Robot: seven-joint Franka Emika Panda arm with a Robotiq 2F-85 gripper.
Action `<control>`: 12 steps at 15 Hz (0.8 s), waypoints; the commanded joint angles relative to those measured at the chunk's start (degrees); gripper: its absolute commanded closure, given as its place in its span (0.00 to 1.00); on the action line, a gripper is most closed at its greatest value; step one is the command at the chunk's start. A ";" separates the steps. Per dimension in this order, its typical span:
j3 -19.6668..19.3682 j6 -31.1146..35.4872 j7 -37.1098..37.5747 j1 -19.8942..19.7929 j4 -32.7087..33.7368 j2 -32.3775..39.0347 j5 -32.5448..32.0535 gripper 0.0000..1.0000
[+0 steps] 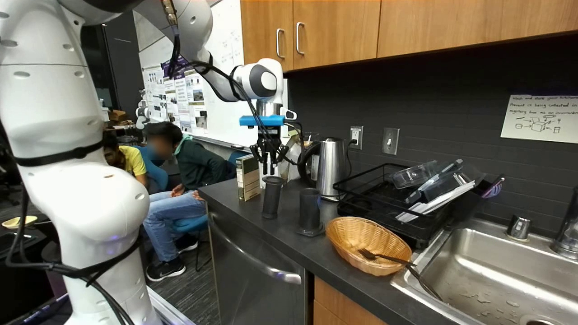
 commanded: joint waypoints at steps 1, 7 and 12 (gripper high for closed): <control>0.05 -0.86 1.06 0.16 -0.06 -0.34 -1.09 0.46; -0.08 -1.01 0.98 0.03 -0.10 -0.33 -1.18 0.06; -0.39 -0.97 0.80 -0.23 -0.34 -0.12 -1.15 0.00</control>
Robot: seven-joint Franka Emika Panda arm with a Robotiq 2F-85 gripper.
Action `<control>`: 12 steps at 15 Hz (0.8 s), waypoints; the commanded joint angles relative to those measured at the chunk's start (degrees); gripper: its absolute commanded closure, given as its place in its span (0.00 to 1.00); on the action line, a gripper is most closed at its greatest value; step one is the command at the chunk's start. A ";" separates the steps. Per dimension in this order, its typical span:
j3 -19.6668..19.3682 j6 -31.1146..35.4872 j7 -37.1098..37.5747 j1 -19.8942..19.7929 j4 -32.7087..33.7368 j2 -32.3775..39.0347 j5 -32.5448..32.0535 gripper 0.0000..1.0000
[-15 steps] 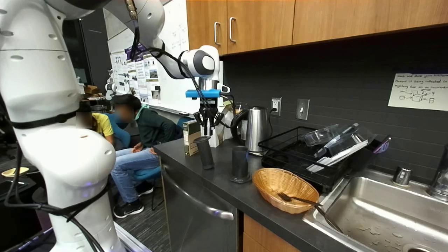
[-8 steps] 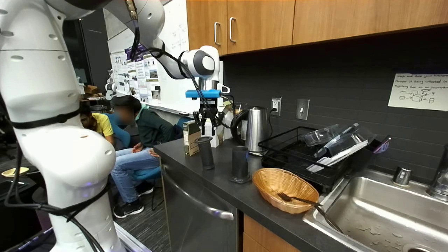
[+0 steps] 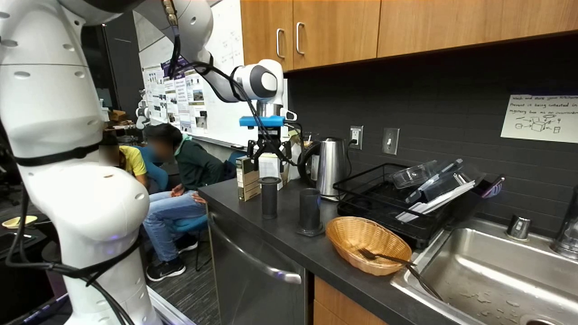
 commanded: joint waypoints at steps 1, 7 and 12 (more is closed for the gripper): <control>-0.36 -0.68 0.72 -0.23 -0.26 -0.22 -1.31 0.00; -0.65 -0.53 0.90 -0.55 -0.88 -0.06 -1.62 0.00; -0.91 -0.46 0.75 -0.70 -2.00 -0.17 -1.63 0.00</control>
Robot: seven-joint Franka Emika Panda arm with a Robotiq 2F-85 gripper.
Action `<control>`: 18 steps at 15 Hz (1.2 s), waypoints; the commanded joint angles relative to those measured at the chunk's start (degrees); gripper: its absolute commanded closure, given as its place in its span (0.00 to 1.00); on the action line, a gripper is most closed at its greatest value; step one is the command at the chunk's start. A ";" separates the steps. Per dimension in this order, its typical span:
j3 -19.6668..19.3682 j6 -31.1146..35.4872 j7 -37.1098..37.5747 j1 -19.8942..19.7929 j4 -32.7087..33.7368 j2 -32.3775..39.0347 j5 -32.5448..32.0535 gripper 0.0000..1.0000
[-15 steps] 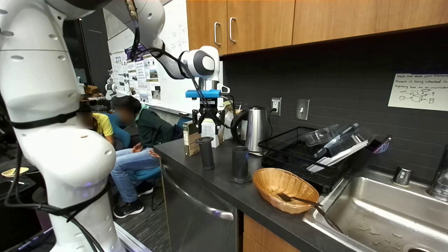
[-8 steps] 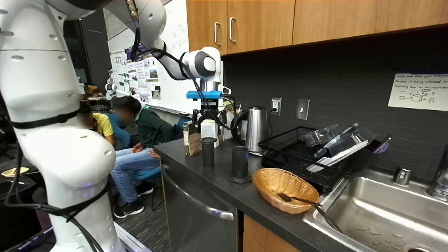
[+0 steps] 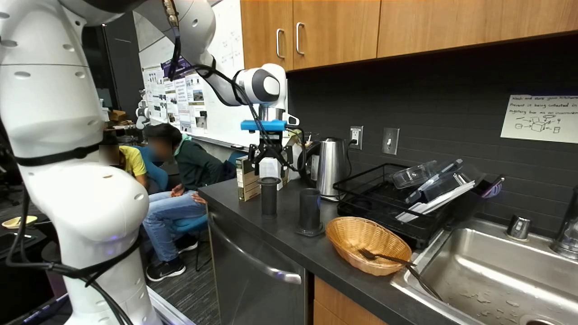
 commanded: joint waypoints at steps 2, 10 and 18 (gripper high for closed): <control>-0.14 -0.35 0.71 -0.26 -0.87 -0.36 -1.67 0.00; -0.21 -0.60 0.43 -0.43 -0.71 -0.02 -3.29 0.00; -0.10 -1.88 0.17 -0.31 4.32 2.69 -4.22 0.00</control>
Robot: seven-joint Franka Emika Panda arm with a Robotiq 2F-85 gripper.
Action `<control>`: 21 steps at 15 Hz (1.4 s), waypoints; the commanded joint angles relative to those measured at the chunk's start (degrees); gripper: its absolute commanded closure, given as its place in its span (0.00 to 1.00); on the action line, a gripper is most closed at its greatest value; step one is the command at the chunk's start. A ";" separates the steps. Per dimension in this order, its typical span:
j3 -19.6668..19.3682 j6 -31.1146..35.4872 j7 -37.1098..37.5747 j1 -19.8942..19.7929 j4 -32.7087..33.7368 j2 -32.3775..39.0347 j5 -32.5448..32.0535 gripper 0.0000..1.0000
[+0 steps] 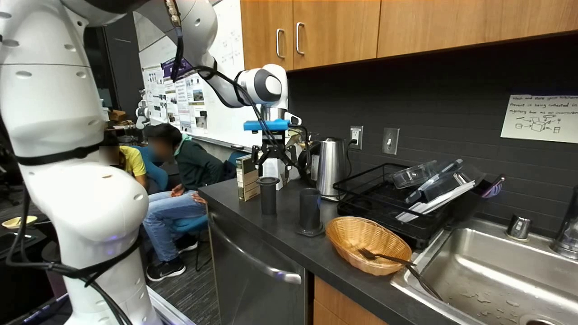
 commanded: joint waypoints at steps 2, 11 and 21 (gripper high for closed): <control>0.10 -1.96 0.12 0.13 5.27 2.90 -1.39 0.00; -0.17 -3.02 -0.12 -0.24 6.23 4.65 -0.57 0.00; -0.54 -1.39 -0.22 -1.11 2.44 5.08 -0.75 0.00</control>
